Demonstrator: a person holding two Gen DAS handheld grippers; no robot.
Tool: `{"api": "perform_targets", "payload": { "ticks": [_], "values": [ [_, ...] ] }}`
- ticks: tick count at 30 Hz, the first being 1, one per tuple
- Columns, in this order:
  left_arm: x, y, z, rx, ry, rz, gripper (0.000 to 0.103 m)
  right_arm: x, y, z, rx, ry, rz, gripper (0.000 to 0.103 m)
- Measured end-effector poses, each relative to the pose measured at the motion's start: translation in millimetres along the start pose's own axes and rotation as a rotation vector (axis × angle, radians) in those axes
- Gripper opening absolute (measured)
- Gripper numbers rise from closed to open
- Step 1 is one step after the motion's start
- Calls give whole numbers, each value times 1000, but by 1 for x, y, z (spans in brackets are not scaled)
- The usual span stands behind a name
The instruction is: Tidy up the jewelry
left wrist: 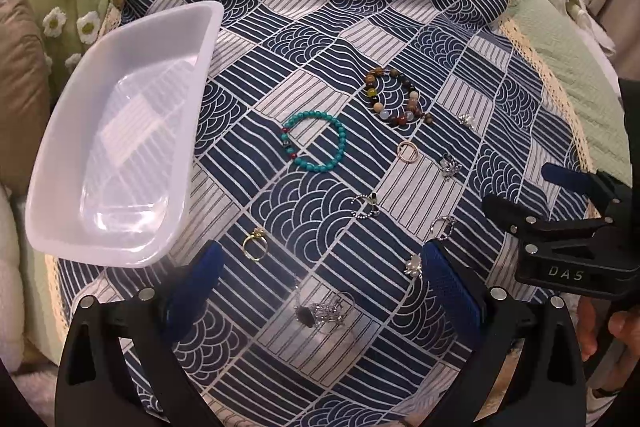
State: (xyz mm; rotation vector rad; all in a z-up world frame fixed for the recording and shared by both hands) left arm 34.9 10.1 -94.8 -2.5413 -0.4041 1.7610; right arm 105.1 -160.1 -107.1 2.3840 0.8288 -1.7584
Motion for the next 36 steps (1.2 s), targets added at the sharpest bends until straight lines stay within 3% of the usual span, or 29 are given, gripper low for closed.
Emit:
{"api": "perform_targets", "payload": {
  "ticks": [6, 10, 15, 20, 24, 27, 32, 36],
  "values": [
    [0, -1, 0, -10, 2, 12, 95, 0, 1, 0, 2, 3, 3, 97],
    [-7, 5, -3, -27, 31, 89, 95, -1, 2, -2, 13, 18, -16, 97],
    [-8, 6, -2, -5, 76, 46, 95, 1, 13, -4, 64, 18, -26, 97],
    [1, 12, 17, -12, 16, 116, 95, 5, 28, -7, 130, 15, -37, 97],
    [15, 10, 26, 7, -18, 64, 95, 4, 35, -17, 141, 40, -53, 97],
    [20, 10, 29, 24, -23, 32, 95, 5, 45, -23, 139, 50, -16, 97],
    [30, 16, 39, 31, -75, 55, 95, 8, 55, -34, 142, 64, -22, 97],
    [31, 19, 40, 14, -68, 86, 95, 17, 58, -37, 187, 39, -78, 97]
  ]
}}
Point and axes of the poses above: each gripper's, at about its wrist camera, not at the fingertips, and x roughly the way its jaws point, y to its right, z to its underside, the point moved 10 cm from there along x, roughly the way its jaws point, and after that the axes turned 15 degrees about -z, right-handed, at the moved point
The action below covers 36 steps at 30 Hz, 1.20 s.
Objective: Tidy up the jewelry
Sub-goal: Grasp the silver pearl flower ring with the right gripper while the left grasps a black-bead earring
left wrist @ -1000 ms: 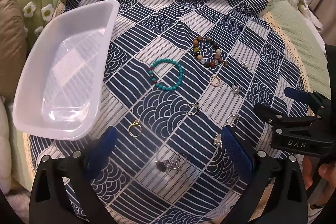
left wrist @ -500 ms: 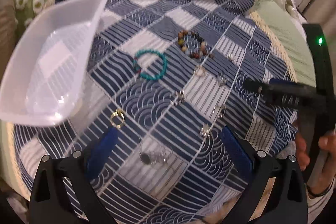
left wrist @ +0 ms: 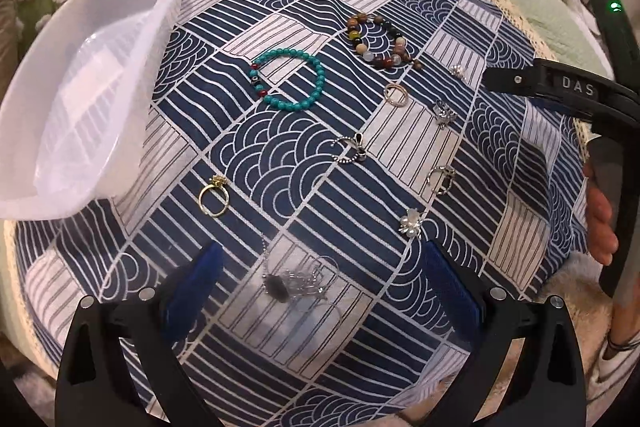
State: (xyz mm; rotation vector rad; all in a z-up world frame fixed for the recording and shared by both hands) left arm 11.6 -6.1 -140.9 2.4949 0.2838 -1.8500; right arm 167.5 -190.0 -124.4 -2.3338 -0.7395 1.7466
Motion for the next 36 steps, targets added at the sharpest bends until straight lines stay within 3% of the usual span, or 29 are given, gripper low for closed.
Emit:
{"api": "perform_targets", "payload": {
  "ticks": [4, 6, 8, 10, 19, 21, 22, 26, 30, 31, 36],
  "values": [
    [1, -5, -2, 5, 17, -46, 95, 13, 10, -2, 47, -32, 34, 97],
    [0, -6, -3, 3, 19, -45, 95, 16, 12, -6, 46, -29, 62, 89],
    [2, -7, -3, -6, 13, -41, 94, 23, 12, -8, 19, -43, 80, 72],
    [6, -8, -2, -20, 0, -29, 94, 31, 11, -7, 15, -68, 75, 65],
    [11, -3, 2, -38, -20, 11, 92, 43, 8, -20, -23, -69, 104, 45],
    [13, -1, 4, -25, -24, 6, 72, 42, 4, -26, -25, -30, 76, 45],
    [17, 0, 7, -16, -46, -2, 53, 40, 3, -28, -29, -9, 64, 45],
    [21, 1, 8, -26, -59, -2, 53, 45, 3, -31, -59, -22, 105, 43],
    [23, 4, 7, -14, -57, -14, 52, 48, -1, -30, -102, -26, 116, 30],
    [24, 4, 8, -7, -55, -20, 51, 49, -2, -30, -106, -30, 106, 22],
    [27, 3, 8, 23, -48, -72, 43, 50, -3, -28, -139, -34, 127, 22]
  ]
}}
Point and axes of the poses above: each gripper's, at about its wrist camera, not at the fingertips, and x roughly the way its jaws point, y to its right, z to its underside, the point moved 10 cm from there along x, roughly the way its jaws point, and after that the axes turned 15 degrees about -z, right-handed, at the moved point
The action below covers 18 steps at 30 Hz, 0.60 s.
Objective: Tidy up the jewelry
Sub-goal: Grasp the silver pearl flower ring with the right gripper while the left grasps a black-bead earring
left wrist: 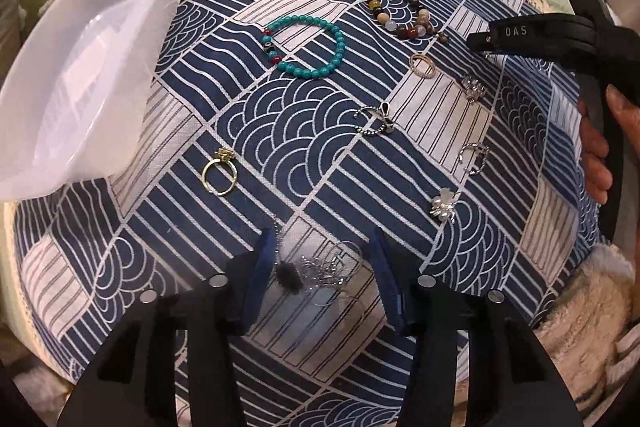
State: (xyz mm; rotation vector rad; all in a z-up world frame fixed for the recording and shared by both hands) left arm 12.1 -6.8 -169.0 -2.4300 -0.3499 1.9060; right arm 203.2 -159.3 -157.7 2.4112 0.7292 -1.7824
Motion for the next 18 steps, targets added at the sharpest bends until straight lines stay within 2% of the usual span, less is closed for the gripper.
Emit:
{"api": "perform_targets", "payload": {
  "ticks": [3, 5, 8, 11, 18],
  "values": [
    [1, -4, -1, -4, -2, -15, 35, 0, -1, 0, -11, -1, 9, 22],
    [1, -6, -2, -17, -4, -13, 24, -1, -1, -1, -7, 0, 3, 22],
    [0, -11, 0, -33, -11, 7, 14, -2, -1, 1, 6, 2, -8, 22],
    [0, -10, 1, -32, -10, 8, 9, -2, -2, 1, 9, 2, -10, 22],
    [-4, -11, -1, -48, 2, 29, 5, -5, 0, 1, 32, 4, -26, 22]
  ]
}}
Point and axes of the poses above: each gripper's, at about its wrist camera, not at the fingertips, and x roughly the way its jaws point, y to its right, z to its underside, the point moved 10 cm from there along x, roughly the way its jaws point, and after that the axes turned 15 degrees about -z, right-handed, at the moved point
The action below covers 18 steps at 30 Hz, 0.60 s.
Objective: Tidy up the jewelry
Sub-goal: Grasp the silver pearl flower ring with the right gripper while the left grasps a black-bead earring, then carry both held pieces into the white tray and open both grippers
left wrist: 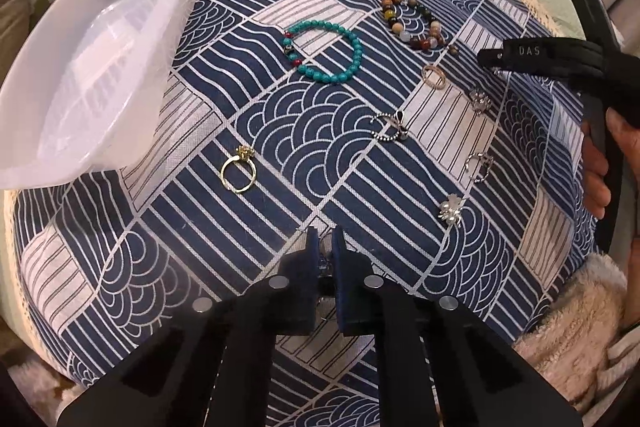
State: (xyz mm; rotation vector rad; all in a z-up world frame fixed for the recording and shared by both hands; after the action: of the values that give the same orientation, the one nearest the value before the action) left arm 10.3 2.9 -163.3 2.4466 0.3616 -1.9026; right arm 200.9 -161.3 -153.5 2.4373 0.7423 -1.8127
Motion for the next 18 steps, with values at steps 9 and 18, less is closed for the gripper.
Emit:
{"api": "perform_targets", "payload": {
  "ticks": [9, 18],
  "values": [
    [-22, 1, -2, -16, 35, 82, 5, -13, -1, -3, 32, 33, -46, 21],
    [-49, 2, -12, -42, 103, 165, 5, -26, -4, -2, 54, 52, -81, 21]
  ]
}}
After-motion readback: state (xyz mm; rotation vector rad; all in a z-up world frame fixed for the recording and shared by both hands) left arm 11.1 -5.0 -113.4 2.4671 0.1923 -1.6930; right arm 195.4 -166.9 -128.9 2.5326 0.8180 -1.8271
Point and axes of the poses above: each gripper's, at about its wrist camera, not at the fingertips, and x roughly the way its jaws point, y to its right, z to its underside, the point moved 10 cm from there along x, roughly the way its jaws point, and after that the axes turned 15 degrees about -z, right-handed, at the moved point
